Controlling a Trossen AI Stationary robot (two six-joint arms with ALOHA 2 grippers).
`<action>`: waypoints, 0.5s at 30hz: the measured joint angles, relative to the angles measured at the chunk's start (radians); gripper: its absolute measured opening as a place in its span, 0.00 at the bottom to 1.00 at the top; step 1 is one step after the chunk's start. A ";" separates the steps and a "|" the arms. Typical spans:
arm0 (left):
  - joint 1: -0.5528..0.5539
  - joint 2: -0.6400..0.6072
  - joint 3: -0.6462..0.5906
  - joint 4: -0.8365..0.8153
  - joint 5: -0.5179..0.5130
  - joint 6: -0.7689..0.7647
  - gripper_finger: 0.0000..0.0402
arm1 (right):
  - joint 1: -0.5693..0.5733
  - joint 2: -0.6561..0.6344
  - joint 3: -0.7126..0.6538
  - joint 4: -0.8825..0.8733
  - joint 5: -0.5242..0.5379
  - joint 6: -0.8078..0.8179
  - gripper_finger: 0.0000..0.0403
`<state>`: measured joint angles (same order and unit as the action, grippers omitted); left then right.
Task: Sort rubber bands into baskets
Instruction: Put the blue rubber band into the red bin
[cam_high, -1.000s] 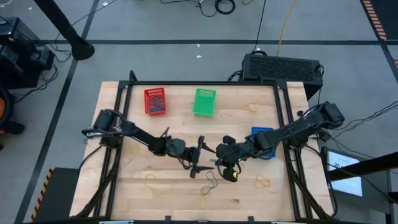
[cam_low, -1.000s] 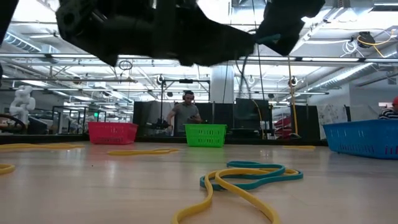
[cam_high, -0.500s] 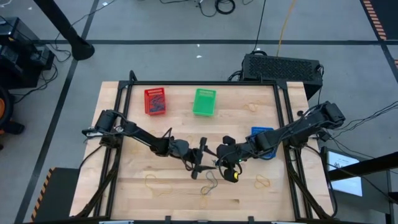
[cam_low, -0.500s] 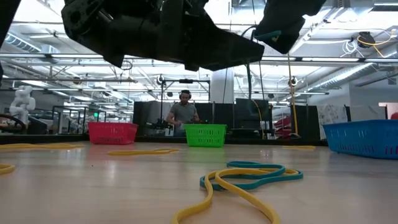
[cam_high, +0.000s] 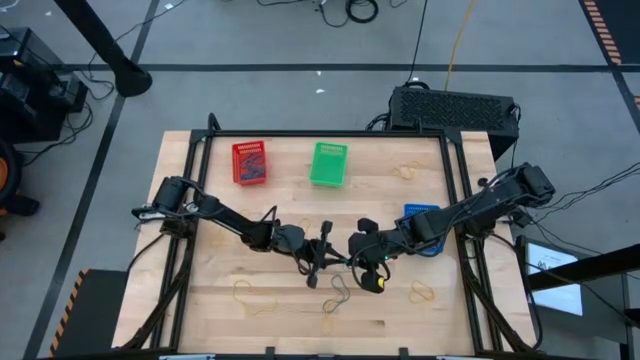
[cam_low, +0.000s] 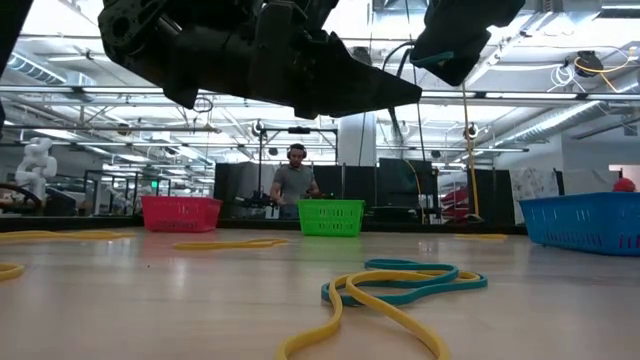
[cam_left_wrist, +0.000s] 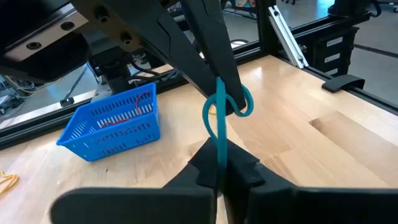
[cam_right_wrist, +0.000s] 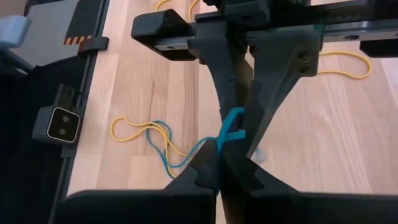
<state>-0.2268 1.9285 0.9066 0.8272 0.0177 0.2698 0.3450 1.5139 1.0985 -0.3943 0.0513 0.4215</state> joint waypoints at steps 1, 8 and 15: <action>0.000 0.000 0.000 0.000 0.000 0.000 0.02 | 0.000 0.000 0.000 0.000 0.000 -0.003 0.00; 0.000 -0.028 -0.002 -0.045 -0.054 0.006 0.01 | -0.023 0.000 0.000 -0.016 0.000 -0.022 0.10; -0.003 -0.213 -0.002 -0.348 -0.205 0.029 0.01 | -0.054 -0.007 0.002 -0.150 -0.002 -0.068 0.31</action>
<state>-0.2300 1.7159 0.9051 0.4797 -0.1872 0.2986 0.2906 1.5068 1.1000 -0.5442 0.0498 0.3531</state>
